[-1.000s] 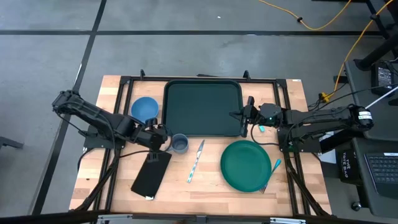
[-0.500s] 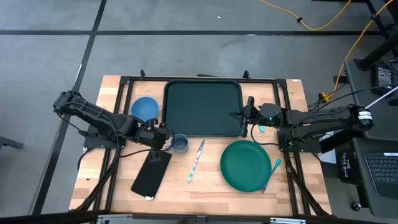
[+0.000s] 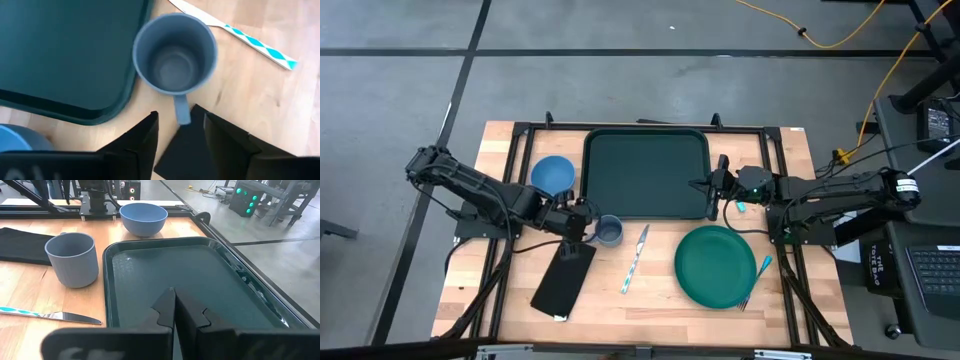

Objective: Set up tray
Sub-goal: Put the gray mug on the green tray

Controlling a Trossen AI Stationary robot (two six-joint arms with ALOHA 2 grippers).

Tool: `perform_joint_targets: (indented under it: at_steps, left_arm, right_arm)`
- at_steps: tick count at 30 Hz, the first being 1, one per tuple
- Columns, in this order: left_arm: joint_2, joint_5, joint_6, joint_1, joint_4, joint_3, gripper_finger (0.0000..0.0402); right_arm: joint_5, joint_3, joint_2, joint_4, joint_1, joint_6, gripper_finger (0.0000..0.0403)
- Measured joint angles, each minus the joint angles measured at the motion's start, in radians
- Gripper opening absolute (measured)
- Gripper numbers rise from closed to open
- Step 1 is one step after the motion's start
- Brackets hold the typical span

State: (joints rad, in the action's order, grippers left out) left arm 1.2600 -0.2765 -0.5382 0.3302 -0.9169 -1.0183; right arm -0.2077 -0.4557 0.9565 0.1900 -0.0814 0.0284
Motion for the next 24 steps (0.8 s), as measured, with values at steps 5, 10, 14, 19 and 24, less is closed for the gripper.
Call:
perform_joint_targets:
  at_steps: [5, 10, 14, 19, 24]
  left_arm:
    - [0.026, -0.044, 0.001, 0.000, 0.000, 0.000, 0.0180]
    - [0.071, -0.020, -0.007, 0.000, 0.001, 0.000, 0.0199]
    - [0.115, -0.008, -0.043, 0.000, 0.004, 0.000, 0.0205]
    - [0.173, 0.009, -0.045, 0.000, 0.006, 0.000, 0.0206]
    - [0.223, 0.026, -0.051, 0.000, 0.009, 0.000, 0.0206]
  right_arm:
    - [0.000, 0.000, 0.000, 0.000, 0.000, 0.000, 0.0010]
    - [0.000, 0.000, 0.000, -0.001, 0.000, 0.000, 0.0010]
    - [0.000, 0.000, 0.000, -0.001, 0.000, 0.000, 0.0010]
    - [0.000, 0.000, 0.000, -0.001, 0.000, 0.001, 0.0010]
    - [0.000, 0.000, 0.000, -0.002, 0.000, 0.002, 0.0010]
